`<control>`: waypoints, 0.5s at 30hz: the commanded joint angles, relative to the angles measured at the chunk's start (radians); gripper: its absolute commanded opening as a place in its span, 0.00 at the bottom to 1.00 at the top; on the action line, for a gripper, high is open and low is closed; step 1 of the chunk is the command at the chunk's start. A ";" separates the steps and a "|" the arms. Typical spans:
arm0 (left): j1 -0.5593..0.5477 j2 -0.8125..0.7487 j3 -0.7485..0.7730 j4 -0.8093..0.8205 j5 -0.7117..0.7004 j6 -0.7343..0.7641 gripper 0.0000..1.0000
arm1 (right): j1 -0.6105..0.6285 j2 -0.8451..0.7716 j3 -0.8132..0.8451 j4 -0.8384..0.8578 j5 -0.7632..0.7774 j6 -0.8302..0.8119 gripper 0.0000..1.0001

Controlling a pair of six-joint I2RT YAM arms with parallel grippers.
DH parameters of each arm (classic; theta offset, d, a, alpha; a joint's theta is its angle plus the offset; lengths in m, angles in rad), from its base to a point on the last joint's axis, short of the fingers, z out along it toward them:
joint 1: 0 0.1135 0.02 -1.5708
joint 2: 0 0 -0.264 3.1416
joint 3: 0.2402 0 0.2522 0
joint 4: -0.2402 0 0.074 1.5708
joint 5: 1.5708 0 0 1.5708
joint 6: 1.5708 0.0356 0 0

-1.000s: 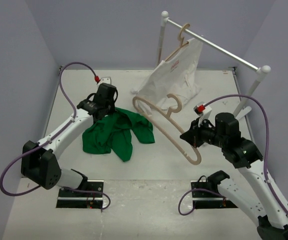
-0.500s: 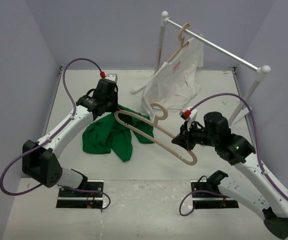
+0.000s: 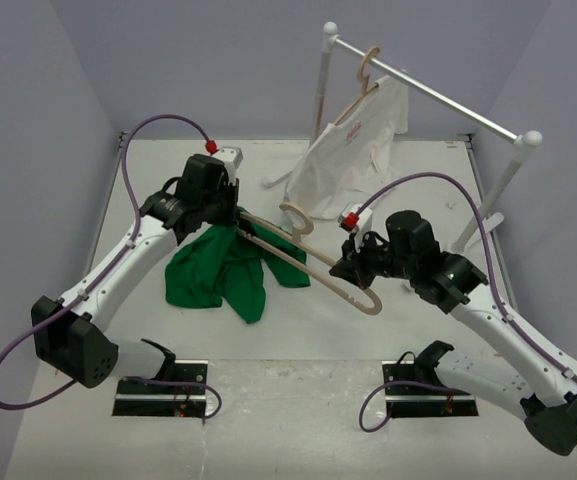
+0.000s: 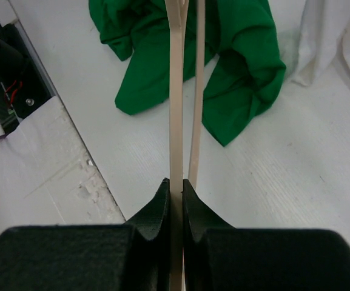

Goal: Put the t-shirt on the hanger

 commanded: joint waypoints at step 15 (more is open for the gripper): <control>-0.103 -0.124 0.322 -0.222 0.104 0.367 0.00 | -0.019 0.064 0.134 -0.026 -0.473 -0.759 0.00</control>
